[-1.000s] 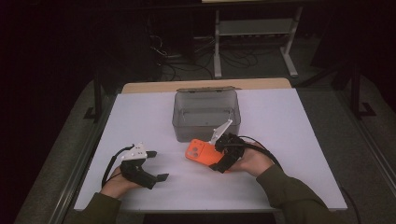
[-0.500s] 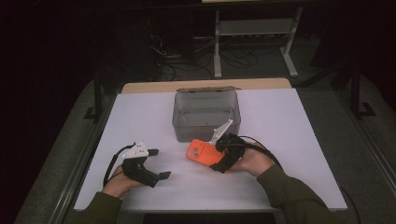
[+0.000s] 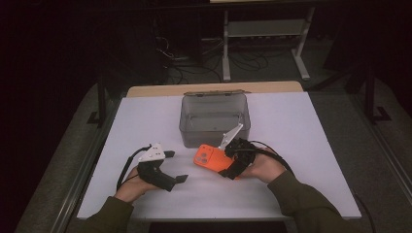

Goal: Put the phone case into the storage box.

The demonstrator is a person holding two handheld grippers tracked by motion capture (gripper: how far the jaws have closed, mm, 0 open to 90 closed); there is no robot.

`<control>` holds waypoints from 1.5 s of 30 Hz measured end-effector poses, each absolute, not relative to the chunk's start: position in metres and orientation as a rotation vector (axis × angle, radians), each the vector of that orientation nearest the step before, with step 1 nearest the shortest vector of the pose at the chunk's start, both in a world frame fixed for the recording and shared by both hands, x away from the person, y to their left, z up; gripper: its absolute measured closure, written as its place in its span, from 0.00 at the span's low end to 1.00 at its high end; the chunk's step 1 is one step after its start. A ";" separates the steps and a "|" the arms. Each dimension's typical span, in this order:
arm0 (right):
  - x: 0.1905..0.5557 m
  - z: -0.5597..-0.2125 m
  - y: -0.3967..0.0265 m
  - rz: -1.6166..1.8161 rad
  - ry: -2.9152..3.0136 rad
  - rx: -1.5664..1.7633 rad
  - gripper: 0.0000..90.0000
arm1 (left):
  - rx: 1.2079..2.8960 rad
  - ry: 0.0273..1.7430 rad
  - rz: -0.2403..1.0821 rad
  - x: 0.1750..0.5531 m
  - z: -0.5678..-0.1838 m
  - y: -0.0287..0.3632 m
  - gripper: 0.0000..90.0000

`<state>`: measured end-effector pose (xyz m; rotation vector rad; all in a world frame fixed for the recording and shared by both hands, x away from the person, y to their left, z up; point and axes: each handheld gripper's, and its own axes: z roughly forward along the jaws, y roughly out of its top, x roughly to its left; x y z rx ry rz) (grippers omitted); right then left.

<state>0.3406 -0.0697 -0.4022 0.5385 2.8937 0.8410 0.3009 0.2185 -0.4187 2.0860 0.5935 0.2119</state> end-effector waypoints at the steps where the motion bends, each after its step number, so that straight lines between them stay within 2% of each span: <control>1: 0.341 -0.402 -0.070 0.838 2.894 0.537 0.17 | 2.085 0.592 0.210 0.302 -0.419 0.216 0.00; 33: 0.340 -0.404 -0.069 0.822 2.898 0.531 0.17 | 2.077 0.511 0.214 0.323 -0.413 0.162 0.00; 45: 0.340 -0.406 -0.069 0.818 2.898 0.539 0.17 | 2.061 0.492 0.264 0.323 -0.412 0.162 0.00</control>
